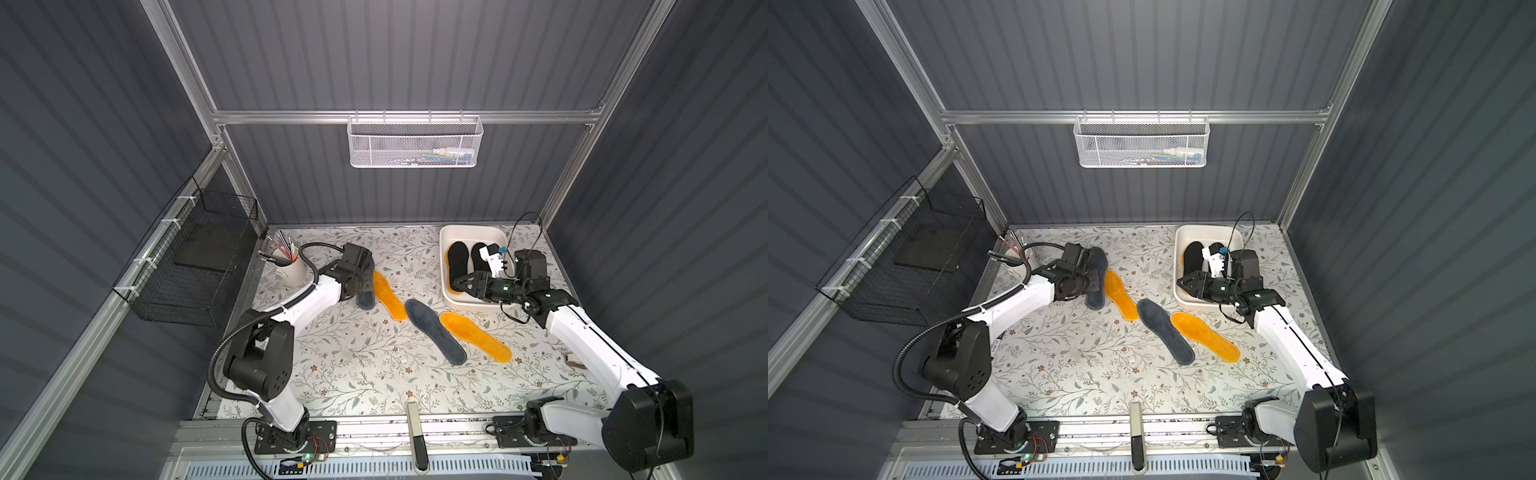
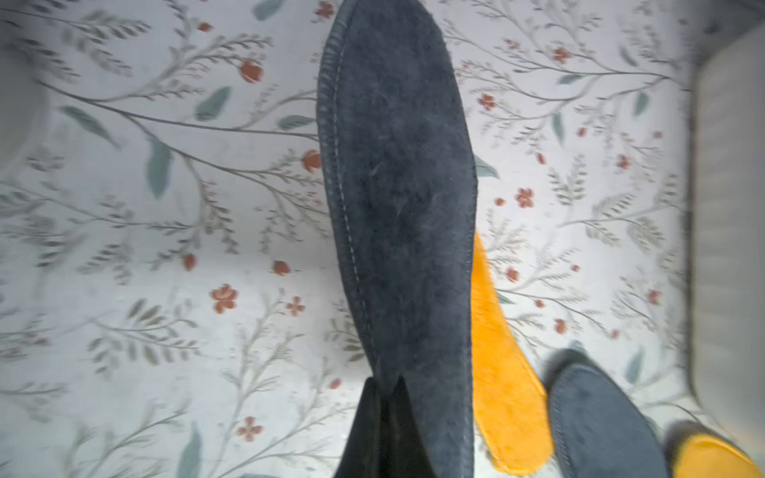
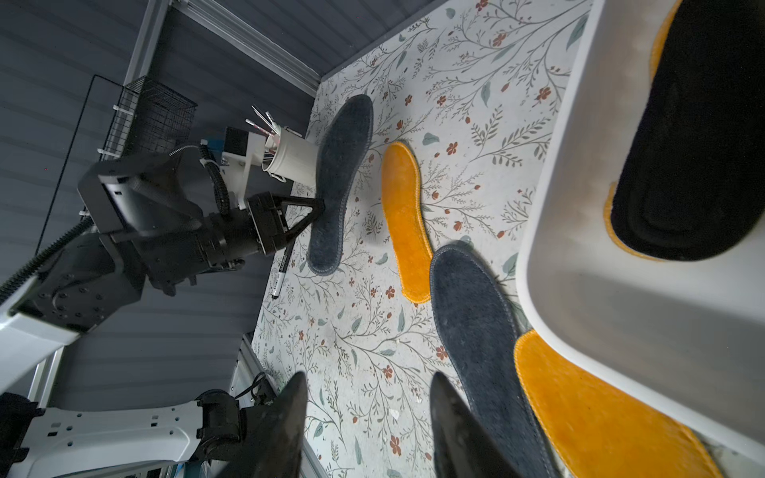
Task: Put the insoles into the storage box
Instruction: Pick up the insole from the center of the board.
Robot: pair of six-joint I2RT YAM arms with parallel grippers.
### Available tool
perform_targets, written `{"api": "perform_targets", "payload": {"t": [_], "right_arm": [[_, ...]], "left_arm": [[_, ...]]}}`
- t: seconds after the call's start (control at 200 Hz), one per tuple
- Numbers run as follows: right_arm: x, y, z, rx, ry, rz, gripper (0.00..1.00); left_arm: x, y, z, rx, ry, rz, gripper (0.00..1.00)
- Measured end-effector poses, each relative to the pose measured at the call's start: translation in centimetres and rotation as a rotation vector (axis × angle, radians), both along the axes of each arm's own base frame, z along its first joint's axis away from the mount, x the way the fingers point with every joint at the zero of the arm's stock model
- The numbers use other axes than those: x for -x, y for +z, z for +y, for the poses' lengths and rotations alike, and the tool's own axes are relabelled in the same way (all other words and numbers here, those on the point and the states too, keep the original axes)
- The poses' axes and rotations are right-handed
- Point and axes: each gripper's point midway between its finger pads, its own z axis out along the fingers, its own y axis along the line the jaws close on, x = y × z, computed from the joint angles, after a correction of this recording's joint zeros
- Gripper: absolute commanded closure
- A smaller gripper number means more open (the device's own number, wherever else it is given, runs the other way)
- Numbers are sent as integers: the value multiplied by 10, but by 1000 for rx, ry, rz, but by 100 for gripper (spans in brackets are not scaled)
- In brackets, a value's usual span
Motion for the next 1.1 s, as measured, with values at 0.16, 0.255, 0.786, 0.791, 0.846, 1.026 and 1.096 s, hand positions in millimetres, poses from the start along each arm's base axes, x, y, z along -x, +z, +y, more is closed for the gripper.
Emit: {"api": "perform_targets", "payload": {"t": [0.16, 0.255, 0.786, 0.791, 0.846, 1.026, 1.096], "right_arm": [[-5, 8, 6, -45, 13, -5, 52], [-11, 10, 12, -80, 25, 3, 52], [-36, 20, 63, -149, 108, 16, 57], [-37, 20, 63, -149, 108, 16, 57], [-40, 21, 64, -148, 106, 15, 57], [-51, 23, 67, -144, 101, 10, 57], [-53, 24, 68, -143, 100, 7, 57]], "left_arm": [[5, 33, -62, 148, -152, -167, 100], [13, 64, -90, 247, -226, -286, 100], [38, 107, -146, 386, -387, -521, 100], [38, 107, -146, 386, -386, -522, 100], [37, 109, -146, 384, -385, -531, 100], [36, 112, -143, 377, -375, -551, 100], [36, 111, -143, 375, -375, -550, 100]]}}
